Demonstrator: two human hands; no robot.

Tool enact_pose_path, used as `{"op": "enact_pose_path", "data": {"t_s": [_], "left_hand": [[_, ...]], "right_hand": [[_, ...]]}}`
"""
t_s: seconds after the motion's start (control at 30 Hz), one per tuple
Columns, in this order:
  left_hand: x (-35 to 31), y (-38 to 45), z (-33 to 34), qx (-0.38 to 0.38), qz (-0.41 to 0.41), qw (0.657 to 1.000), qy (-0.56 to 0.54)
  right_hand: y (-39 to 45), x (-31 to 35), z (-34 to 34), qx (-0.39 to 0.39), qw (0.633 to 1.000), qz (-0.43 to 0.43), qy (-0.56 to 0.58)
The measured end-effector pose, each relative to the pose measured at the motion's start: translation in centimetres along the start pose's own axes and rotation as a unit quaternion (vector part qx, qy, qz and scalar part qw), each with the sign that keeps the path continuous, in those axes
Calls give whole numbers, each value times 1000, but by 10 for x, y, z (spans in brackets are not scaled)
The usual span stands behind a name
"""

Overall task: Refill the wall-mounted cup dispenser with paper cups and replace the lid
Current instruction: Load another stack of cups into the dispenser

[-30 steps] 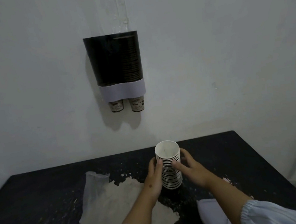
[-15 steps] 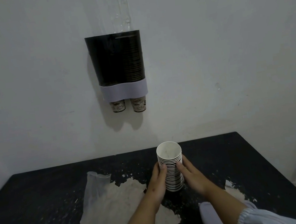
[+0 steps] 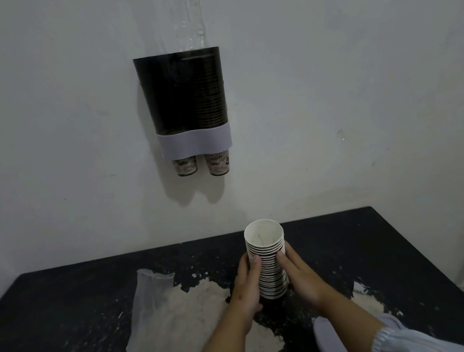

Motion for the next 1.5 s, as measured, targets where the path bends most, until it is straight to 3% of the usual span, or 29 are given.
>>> {"op": "enact_pose_path", "data": {"t_s": [0.37,0.53,1.0,1.17,1.37,1.5], "left_hand": [[-103,-6,-19,4,95,995,16],[-159,-20,-29,16,165,985,53],[-302,-52,-86,-54,358,927,93],[-353,-61,-107,-74,393,911,107],[-403,-71,-120,-67,440,889,106],[-433,-79,-131,-129,465,867,121]], "right_hand": [[27,95,-1,5,995,-97,-33],[36,146,-5,-35,988,-141,-45],[59,296,27,-26,966,-251,-45],[63,351,40,-8,950,-303,-76],[75,396,43,-36,934,-318,-159],[78,421,41,-40,933,-337,-118]]}}
Point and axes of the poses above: each hand's wrist, its own y-axis towards the middle knuckle, its own z-axis out of the palm, x = y × z, the point moved 9 cm from there along y, towards the middle knuckle, and after that the axes turned 4 degrees about x, right-handed, at the moved point
